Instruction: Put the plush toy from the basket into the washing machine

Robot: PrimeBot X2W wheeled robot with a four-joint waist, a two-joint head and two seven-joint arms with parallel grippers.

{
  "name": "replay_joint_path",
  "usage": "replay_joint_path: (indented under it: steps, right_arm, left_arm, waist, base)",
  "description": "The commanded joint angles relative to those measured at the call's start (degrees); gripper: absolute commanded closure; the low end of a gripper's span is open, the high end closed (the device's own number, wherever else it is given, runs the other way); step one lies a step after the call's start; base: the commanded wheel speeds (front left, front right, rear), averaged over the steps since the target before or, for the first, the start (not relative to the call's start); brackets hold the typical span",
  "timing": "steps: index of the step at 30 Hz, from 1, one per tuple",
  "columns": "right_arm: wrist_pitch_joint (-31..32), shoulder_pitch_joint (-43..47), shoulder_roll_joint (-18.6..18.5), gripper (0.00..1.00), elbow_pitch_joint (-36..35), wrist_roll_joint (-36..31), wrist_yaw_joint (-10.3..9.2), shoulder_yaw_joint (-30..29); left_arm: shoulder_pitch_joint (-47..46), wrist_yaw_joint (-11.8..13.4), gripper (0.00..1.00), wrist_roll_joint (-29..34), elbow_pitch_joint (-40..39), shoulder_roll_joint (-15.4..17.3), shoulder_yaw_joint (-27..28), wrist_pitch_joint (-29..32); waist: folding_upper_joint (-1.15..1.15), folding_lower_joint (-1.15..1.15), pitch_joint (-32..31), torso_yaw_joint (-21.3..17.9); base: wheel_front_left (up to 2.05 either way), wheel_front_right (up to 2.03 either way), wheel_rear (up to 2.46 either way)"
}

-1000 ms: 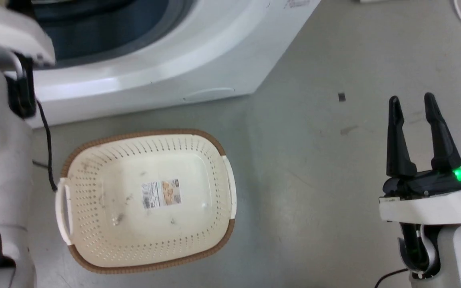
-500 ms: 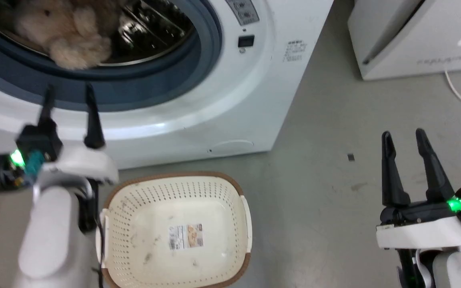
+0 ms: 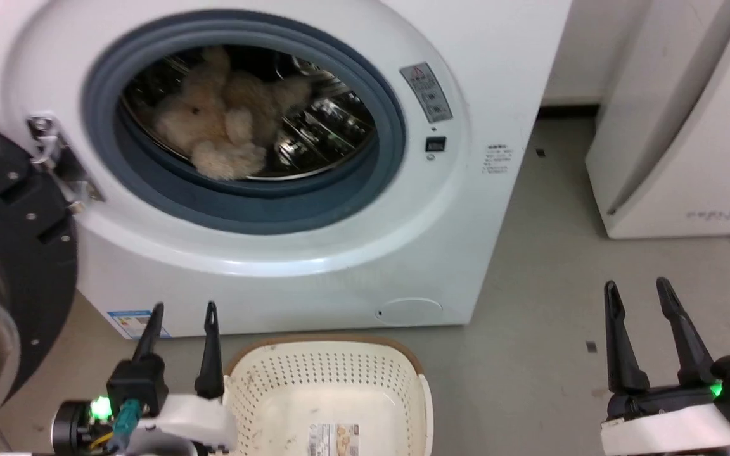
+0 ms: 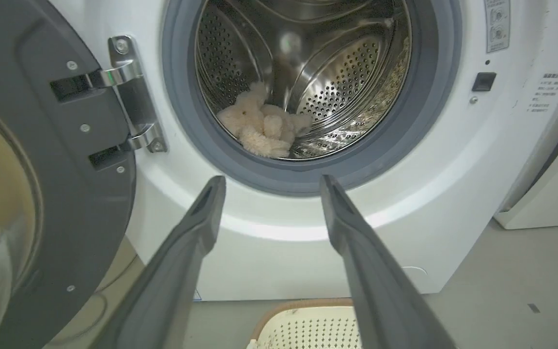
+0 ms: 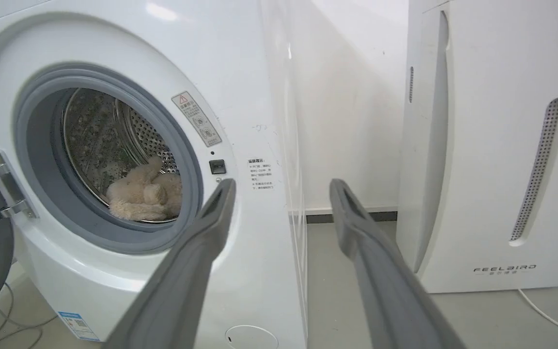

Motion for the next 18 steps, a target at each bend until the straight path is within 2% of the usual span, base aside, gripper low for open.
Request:
replay_joint_path:
  steps: [1,12,13,18]
  right_arm:
    - [-0.25,1.0,-0.03,0.0,-0.09,-0.46,0.03,-0.09]
    - [-0.25,4.0,-0.03,0.0,0.68,-0.18,0.03,-1.01]
    - [0.01,3.26,0.0,1.0,0.52,0.01,0.0,-0.95]
    - [0.26,3.14,0.01,1.0,0.54,-0.12,0.0,-0.94]
  left_arm:
    - [0.76,-0.26,0.0,0.38,-0.3,-0.06,0.04,-0.31]
    - [6.04,-0.9,0.0,0.19,-3.08,-1.62,2.05,-0.31]
    - [5.6,-0.66,1.0,-0.03,-2.85,-1.62,2.0,0.01]
    - [5.59,-0.71,1.0,0.02,-3.09,-1.64,1.93,0.33]
  waist:
    - [0.0,0.02,-2.15,1.73]
    - [0.0,0.02,-3.93,3.05]
    - [0.0,0.02,-3.94,3.04]
    - [0.0,0.02,-3.99,3.06]
  base:
    - [0.0,0.0,0.0]
    - [0.0,0.0,0.0]
    - [0.0,0.0,0.0]
    - [0.0,0.0,0.0]
